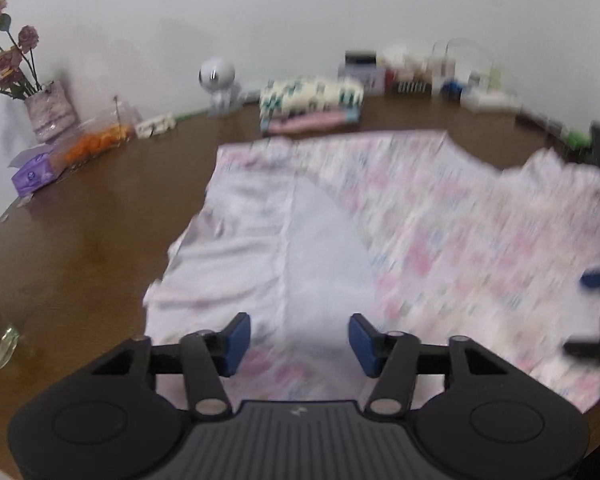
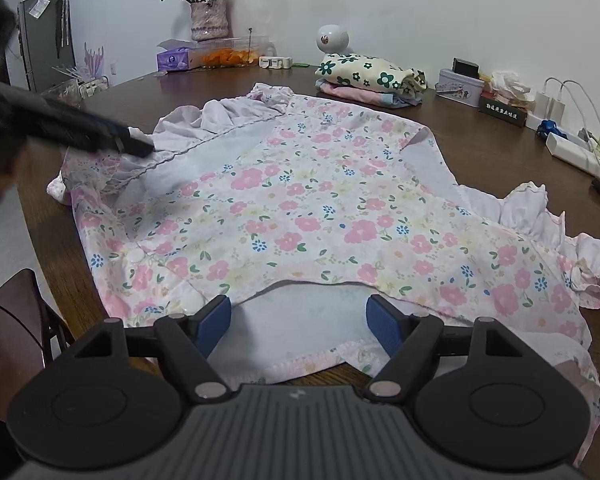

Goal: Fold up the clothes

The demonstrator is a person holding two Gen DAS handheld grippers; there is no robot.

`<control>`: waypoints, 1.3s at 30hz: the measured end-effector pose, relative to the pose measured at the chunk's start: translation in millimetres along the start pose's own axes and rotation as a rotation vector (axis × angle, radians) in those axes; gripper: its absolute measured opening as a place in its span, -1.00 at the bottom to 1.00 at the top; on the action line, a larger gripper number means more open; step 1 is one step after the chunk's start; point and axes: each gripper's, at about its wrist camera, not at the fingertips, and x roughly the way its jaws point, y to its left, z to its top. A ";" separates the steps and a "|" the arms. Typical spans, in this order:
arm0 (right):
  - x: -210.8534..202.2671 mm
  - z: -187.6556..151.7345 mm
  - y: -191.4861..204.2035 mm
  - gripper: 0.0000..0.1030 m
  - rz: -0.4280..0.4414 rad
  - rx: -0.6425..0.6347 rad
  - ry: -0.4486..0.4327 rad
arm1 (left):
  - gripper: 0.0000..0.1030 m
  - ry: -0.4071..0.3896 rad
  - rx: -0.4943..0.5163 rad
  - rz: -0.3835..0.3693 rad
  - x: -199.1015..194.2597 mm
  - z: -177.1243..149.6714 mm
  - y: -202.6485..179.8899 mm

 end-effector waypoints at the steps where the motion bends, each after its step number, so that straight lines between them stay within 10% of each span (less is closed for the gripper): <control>1: 0.1 0.1 0.0 0.48 0.000 0.000 0.000 | -0.15 0.013 -0.009 0.003 -3.0 -6.6 5.2; 11: 1.8 1.5 -5.8 0.56 -0.003 -0.003 0.010 | -0.28 0.051 -0.101 0.047 -51.9 -51.4 53.2; 14: -5.7 6.0 -13.8 0.15 0.017 0.080 0.010 | 0.00 -0.057 -0.092 -0.063 -66.7 -42.5 52.2; 21: -24.8 -4.0 13.8 0.13 0.248 0.098 -0.010 | 0.07 -0.042 0.110 -0.232 -44.8 -50.4 29.9; 25: -17.4 -11.1 23.5 -0.77 0.189 0.086 -0.016 | 0.07 -0.020 0.137 -0.264 -43.8 -64.9 40.3; 27: -20.5 -13.0 26.7 -0.90 0.163 0.049 -0.005 | 0.07 -0.024 0.149 -0.270 -48.1 -69.8 42.3; 33: -40.0 -21.0 21.9 -0.75 0.106 0.026 -0.011 | 0.13 -0.086 0.181 -0.223 -53.7 -74.7 46.8; 36: -52.3 -19.8 26.2 -0.11 0.169 -0.013 -0.077 | 0.37 -0.124 0.229 -0.210 -54.3 -76.4 47.7; 39: -50.9 -23.5 39.9 0.07 0.204 -0.124 -0.084 | 0.45 -0.135 0.278 -0.206 -51.3 -77.7 47.0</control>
